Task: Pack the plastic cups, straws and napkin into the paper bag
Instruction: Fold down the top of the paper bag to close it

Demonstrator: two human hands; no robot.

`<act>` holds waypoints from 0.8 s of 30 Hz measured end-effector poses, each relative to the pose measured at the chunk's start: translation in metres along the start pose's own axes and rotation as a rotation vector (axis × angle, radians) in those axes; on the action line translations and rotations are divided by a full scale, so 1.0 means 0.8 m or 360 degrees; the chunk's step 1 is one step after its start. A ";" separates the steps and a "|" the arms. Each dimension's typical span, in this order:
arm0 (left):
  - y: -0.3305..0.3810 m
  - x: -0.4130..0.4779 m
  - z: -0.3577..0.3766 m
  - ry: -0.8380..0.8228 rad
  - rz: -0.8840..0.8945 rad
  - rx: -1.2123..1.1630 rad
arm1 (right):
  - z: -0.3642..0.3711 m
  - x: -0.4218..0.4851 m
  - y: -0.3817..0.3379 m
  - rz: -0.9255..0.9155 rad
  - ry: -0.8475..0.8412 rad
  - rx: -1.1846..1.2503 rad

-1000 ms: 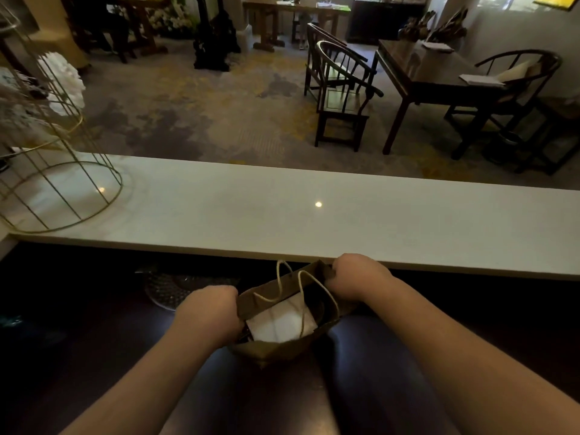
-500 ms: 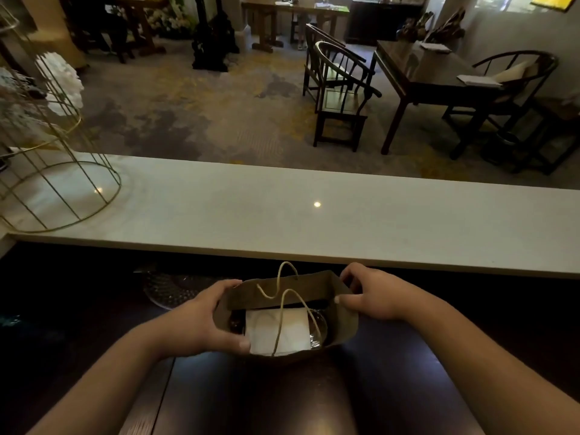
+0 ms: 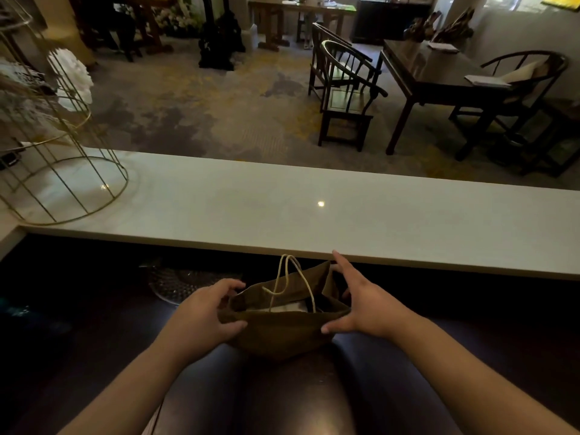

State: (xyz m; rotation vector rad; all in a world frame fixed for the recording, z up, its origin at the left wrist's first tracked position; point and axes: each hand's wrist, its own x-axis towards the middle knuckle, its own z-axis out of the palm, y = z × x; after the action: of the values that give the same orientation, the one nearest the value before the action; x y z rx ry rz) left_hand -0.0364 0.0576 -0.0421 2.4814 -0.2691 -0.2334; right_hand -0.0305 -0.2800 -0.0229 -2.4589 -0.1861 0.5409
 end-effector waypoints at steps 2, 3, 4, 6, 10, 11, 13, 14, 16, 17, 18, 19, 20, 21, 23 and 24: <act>0.001 0.003 0.004 0.0065 -0.0039 0.0036 | 0.006 0.010 -0.002 0.0006 0.0027 0.0074; 0.003 0.004 0.006 0.0097 -0.0060 0.0032 | 0.009 0.015 -0.001 -0.0011 0.0076 0.0143; 0.003 0.005 0.008 0.0118 -0.0096 0.0012 | 0.012 0.020 0.002 -0.0033 0.0142 0.0214; -0.001 0.007 0.010 0.0134 -0.0192 -0.0104 | 0.016 0.026 0.007 -0.0054 0.0260 0.0221; -0.015 0.003 0.002 -0.0287 -0.0320 -0.0705 | 0.022 0.031 0.016 -0.0058 0.0326 0.0304; -0.015 0.000 -0.002 -0.0420 -0.0307 -0.0793 | 0.024 0.031 0.017 -0.0054 0.0324 0.0382; -0.021 -0.005 -0.008 -0.0562 -0.0267 -0.0884 | 0.027 0.031 0.020 -0.0039 0.0323 0.0534; -0.027 -0.006 -0.011 -0.0572 -0.0281 -0.0942 | 0.028 0.031 0.023 -0.0032 0.0327 0.0617; -0.040 -0.007 -0.014 -0.0542 -0.0278 -0.1005 | 0.030 0.031 0.029 -0.0029 0.0344 0.0762; -0.045 -0.006 -0.013 -0.0508 -0.0262 -0.0992 | 0.031 0.031 0.032 -0.0027 0.0348 0.0814; -0.049 -0.004 -0.009 -0.0457 -0.0240 -0.0964 | 0.032 0.030 0.034 -0.0026 0.0342 0.0857; -0.051 -0.002 -0.005 -0.0371 -0.0227 -0.0942 | 0.033 0.029 0.034 -0.0029 0.0331 0.0895; -0.053 0.001 0.003 -0.0282 -0.0216 -0.0896 | 0.035 0.028 0.034 -0.0029 0.0314 0.0917; -0.054 0.004 0.011 -0.0197 -0.0211 -0.0858 | 0.037 0.028 0.033 -0.0026 0.0292 0.0912; -0.047 0.012 0.022 -0.0086 -0.0213 -0.0808 | 0.041 0.029 0.032 -0.0002 0.0252 0.0841; -0.043 0.016 0.025 -0.0094 -0.0210 -0.0813 | 0.043 0.030 0.032 0.0015 0.0231 0.0804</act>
State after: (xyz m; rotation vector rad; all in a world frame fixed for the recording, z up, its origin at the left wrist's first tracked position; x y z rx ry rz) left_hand -0.0243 0.0703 -0.0798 1.9882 -0.0573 -0.3795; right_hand -0.0230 -0.2759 -0.0709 -1.9947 0.0223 0.3570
